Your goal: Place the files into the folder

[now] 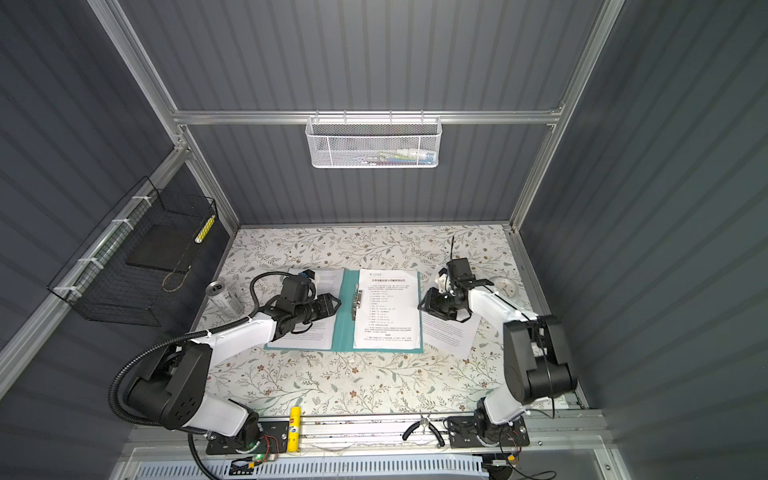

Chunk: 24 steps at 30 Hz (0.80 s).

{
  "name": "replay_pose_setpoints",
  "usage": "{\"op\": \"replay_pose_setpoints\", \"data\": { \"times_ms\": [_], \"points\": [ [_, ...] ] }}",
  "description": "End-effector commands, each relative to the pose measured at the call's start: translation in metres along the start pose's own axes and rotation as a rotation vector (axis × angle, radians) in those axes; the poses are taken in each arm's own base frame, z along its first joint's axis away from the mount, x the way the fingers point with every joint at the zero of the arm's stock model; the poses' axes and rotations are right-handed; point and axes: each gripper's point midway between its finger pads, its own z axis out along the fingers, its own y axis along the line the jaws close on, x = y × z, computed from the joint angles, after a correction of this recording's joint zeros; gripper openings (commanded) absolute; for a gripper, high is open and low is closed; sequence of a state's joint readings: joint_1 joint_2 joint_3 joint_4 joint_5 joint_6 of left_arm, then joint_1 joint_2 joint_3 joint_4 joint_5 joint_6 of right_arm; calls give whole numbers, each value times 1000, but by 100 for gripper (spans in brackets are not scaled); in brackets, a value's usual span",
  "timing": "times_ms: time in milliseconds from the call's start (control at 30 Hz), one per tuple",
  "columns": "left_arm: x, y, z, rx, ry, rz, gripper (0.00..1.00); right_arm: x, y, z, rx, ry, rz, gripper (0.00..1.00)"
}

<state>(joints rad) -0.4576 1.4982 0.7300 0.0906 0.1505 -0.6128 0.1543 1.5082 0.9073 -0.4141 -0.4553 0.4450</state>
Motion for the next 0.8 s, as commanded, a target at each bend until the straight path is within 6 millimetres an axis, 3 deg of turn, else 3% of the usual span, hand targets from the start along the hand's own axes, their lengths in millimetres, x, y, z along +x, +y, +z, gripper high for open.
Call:
{"op": "replay_pose_setpoints", "data": {
  "times_ms": [0,300,467,767],
  "points": [
    [-6,-8,-3,14,-5,19,53,-3,-41,-23,105,-108,74,42],
    [-3,-11,4,46,2,3,52,-13,-133,-73,80,-363,419,43],
    [-1,-10,5,49,5,4,52,-11,-154,-80,112,-412,479,44],
    [-1,-9,5,43,4,19,51,-10,-176,-66,94,-392,562,45]
  ]
}}
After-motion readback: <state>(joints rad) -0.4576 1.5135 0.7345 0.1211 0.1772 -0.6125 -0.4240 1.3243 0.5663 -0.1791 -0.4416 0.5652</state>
